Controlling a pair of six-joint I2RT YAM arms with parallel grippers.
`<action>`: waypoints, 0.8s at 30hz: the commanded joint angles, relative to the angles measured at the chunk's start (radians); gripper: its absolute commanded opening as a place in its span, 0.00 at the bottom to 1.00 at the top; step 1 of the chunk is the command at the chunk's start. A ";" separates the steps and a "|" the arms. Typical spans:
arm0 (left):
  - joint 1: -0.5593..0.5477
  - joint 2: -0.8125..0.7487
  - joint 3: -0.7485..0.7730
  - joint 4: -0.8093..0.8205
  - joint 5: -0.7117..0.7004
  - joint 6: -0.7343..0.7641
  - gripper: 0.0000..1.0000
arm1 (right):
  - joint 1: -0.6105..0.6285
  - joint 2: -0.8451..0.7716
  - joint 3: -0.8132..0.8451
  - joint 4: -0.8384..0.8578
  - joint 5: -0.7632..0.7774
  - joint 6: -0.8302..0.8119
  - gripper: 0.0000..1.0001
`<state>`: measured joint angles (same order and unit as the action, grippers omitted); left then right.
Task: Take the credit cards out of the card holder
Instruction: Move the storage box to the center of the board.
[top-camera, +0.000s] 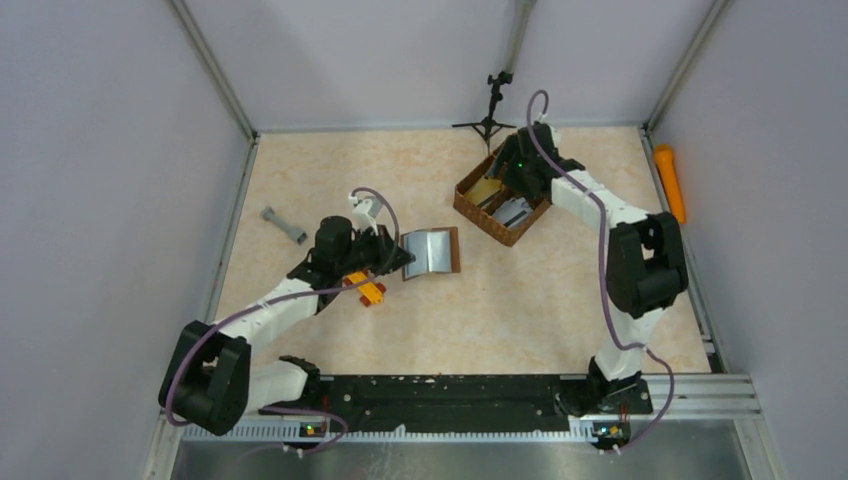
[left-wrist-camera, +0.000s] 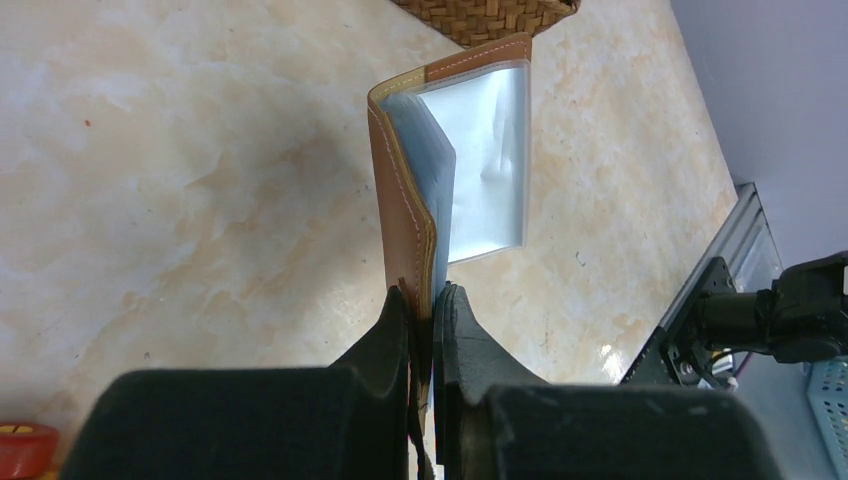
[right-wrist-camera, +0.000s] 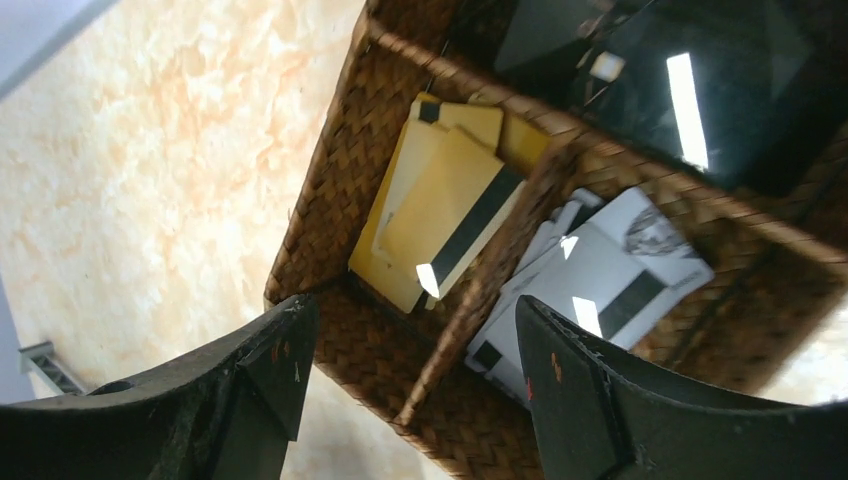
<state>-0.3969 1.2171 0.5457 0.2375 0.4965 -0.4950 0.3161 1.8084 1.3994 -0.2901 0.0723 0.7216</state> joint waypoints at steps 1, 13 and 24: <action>0.004 -0.063 -0.012 -0.011 -0.090 0.025 0.01 | 0.036 0.063 0.074 -0.033 0.054 0.043 0.74; 0.004 -0.139 -0.019 -0.127 -0.350 0.012 0.00 | 0.045 0.139 0.068 -0.033 0.107 0.042 0.56; 0.004 -0.226 -0.044 -0.148 -0.433 0.004 0.00 | 0.048 -0.122 -0.178 -0.020 0.005 -0.235 0.00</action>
<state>-0.3969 1.0424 0.5125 0.0490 0.1059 -0.4847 0.3595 1.8584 1.3319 -0.3199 0.1524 0.6491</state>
